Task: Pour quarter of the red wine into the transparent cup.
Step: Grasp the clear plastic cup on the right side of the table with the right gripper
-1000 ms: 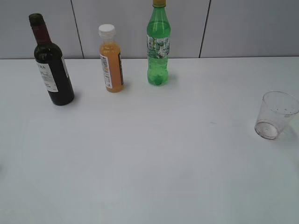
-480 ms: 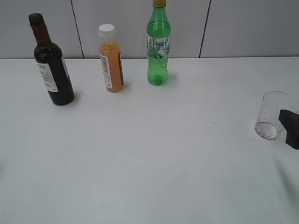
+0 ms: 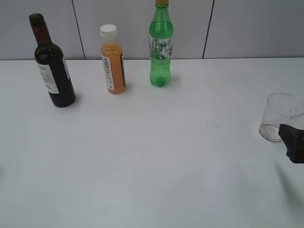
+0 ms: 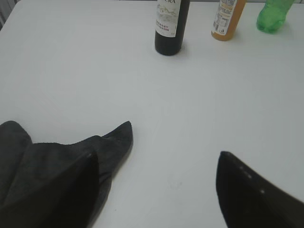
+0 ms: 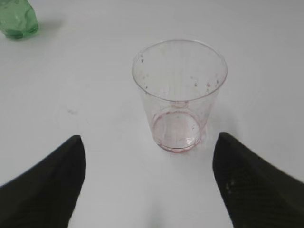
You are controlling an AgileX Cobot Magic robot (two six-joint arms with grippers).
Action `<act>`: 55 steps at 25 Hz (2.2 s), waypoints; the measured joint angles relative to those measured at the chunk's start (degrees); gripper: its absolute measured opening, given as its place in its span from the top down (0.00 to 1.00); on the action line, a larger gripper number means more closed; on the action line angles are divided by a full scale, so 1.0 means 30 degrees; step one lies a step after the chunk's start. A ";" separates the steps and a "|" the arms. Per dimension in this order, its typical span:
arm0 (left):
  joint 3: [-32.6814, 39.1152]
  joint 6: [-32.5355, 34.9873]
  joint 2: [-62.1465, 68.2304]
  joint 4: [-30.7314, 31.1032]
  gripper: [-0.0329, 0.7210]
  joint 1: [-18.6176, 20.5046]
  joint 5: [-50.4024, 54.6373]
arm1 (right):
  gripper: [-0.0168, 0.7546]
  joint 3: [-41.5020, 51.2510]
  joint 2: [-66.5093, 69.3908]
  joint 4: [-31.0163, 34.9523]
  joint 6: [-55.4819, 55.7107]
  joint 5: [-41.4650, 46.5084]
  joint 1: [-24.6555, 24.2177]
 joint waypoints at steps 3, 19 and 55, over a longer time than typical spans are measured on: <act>0.0000 0.0000 0.0000 0.0000 0.18 0.0000 0.0000 | 0.10 0.0000 0.0624 0.0037 0.0000 -0.0222 0.0000; 0.0000 0.0000 0.0000 0.0000 0.18 0.0000 0.0000 | 0.10 0.0086 0.8880 0.0446 -0.0110 -0.8259 0.0000; 0.0000 0.0000 0.0000 0.0000 0.18 0.0000 0.0000 | 0.11 -0.3288 1.2977 0.1284 -0.0110 -0.7682 0.0000</act>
